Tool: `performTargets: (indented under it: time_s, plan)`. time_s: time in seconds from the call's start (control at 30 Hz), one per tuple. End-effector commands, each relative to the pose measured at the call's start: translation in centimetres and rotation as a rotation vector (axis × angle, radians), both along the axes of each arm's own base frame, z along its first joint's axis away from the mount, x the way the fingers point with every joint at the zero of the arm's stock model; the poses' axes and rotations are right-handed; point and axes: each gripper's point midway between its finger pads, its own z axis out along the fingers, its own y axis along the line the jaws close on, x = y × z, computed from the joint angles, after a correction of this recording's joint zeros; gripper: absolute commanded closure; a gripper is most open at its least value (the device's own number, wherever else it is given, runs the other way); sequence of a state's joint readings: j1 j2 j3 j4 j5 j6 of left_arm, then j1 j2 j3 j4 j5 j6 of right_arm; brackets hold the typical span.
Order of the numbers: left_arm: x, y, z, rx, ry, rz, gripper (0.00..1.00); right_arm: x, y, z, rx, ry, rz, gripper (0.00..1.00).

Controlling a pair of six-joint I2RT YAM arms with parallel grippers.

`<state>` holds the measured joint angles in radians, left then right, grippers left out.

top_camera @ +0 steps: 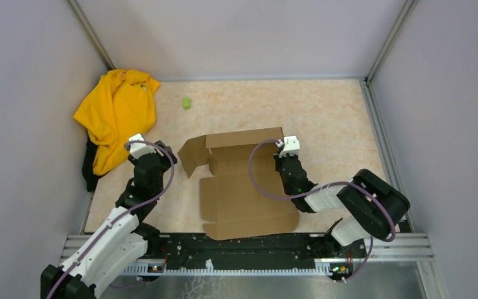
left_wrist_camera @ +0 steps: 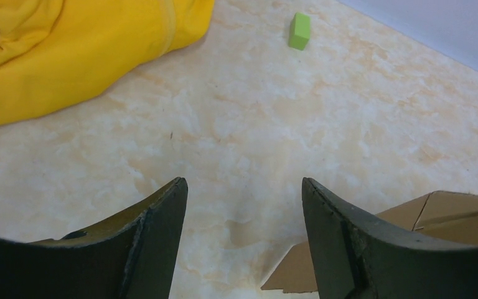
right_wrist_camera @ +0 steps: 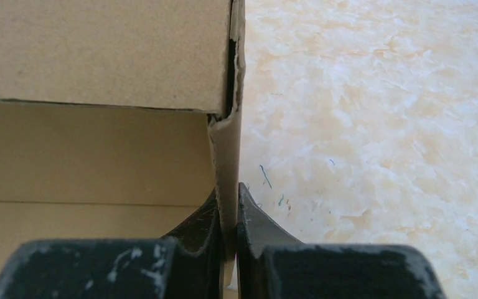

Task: Fold the paper box

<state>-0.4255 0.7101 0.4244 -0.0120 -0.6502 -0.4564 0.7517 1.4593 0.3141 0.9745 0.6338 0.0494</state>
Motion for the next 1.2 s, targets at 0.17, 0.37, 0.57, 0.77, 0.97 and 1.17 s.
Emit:
performTargets:
  time_s: [0.17, 0.37, 0.57, 0.77, 0.97, 1.17]
  plan:
    - [0.3, -3.3, -0.7, -0.048, -0.210, -0.224, 0.25, -0.1, 0.6, 0.3, 0.041, -0.005, 0.029, 1.00]
    - [0.4, -5.5, -2.1, -0.034, -0.208, -0.351, 0.24, 0.0, 0.7, 0.2, 0.059, 0.004, 0.034, 1.00]
    - [0.7, -7.1, -1.8, -0.045, -0.223, -0.428, 0.25, 0.0, 1.0, 0.0, 0.066, 0.010, 0.042, 1.00]
    - [0.7, -8.8, -1.8, -0.053, -0.230, -0.517, 0.25, 0.1, 1.1, -0.2, 0.066, 0.016, 0.048, 1.00]
    - [0.1, -10.3, -1.9, -0.073, -0.216, -0.606, 0.24, 0.3, 1.2, -0.6, 0.072, 0.024, 0.047, 1.00]
    - [0.0, -8.9, -2.1, -0.068, -0.192, -0.536, 0.23, 0.6, 1.4, -0.8, 0.071, 0.032, 0.039, 1.00]
